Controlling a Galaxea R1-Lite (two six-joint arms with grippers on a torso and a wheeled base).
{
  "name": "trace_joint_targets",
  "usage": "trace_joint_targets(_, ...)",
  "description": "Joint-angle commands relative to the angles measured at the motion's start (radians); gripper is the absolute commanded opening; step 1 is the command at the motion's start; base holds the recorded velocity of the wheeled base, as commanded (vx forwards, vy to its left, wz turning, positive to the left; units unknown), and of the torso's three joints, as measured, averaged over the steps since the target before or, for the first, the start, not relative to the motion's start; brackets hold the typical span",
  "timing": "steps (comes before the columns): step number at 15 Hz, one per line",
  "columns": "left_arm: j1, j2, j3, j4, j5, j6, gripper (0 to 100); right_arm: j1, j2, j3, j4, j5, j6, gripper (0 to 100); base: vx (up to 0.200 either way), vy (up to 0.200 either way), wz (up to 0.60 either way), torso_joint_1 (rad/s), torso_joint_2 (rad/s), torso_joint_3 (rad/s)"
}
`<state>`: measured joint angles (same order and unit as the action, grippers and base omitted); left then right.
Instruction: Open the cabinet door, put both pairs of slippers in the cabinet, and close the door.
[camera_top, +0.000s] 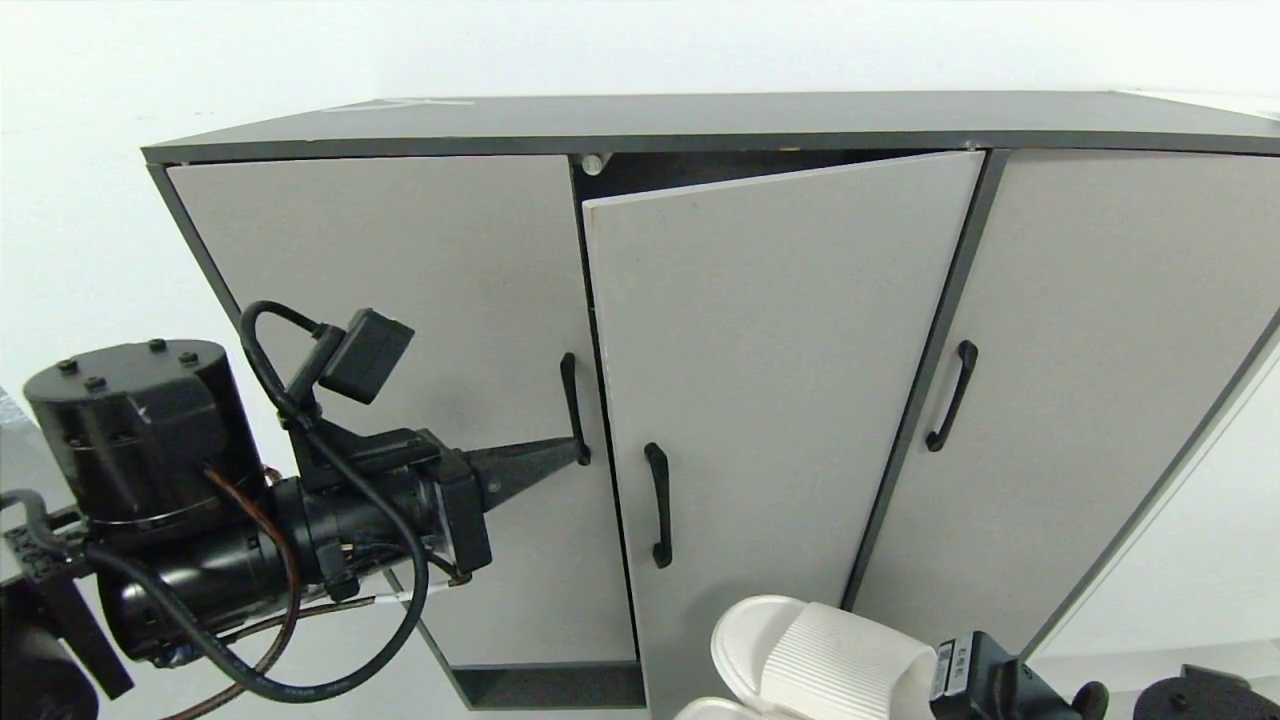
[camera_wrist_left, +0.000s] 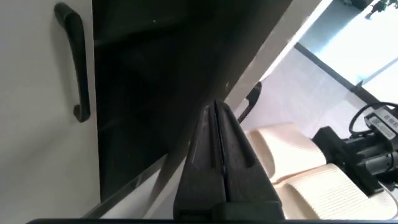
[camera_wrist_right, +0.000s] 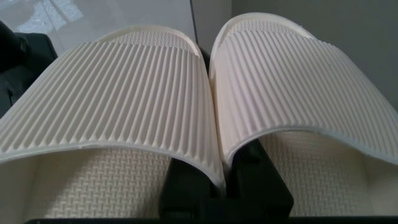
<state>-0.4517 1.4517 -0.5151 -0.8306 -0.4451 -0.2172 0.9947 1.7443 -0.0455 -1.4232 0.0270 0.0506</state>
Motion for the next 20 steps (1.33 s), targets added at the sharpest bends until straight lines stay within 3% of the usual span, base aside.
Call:
trace_joint_targets(1,0.004,0.105,-0.086,-0.002,0.003,-0.022,0,0.009,0.001,0.006,0.001,0.002,0.0,0,0.0,0.0,0.0,0.0,0.0,0.0)
trace_joint_targets(4,-0.012,0.217,-0.212,-0.008,0.045,-0.108,0,0.015,-0.005,0.038,-0.002,0.053,-0.017,0,0.0,0.0,0.0,0.0,0.0,0.0)
trace_joint_targets(6,-0.021,0.237,-0.237,-0.008,0.077,-0.108,0,0.021,-0.006,0.046,0.001,0.07,-0.045,0,0.0,0.0,0.0,0.0,0.0,0.0)
trace_joint_targets(15,-0.067,0.237,-0.227,-0.013,0.075,-0.105,0,0.036,-0.002,0.046,-0.003,0.094,-0.038,0,0.0,0.0,0.0,0.0,0.0,0.0)
trace_joint_targets(20,-0.139,0.233,-0.217,-0.015,0.085,-0.108,0,0.036,-0.006,0.046,-0.003,0.094,-0.037,0,-0.2,0.0,0.0,0.0,0.0,0.001)
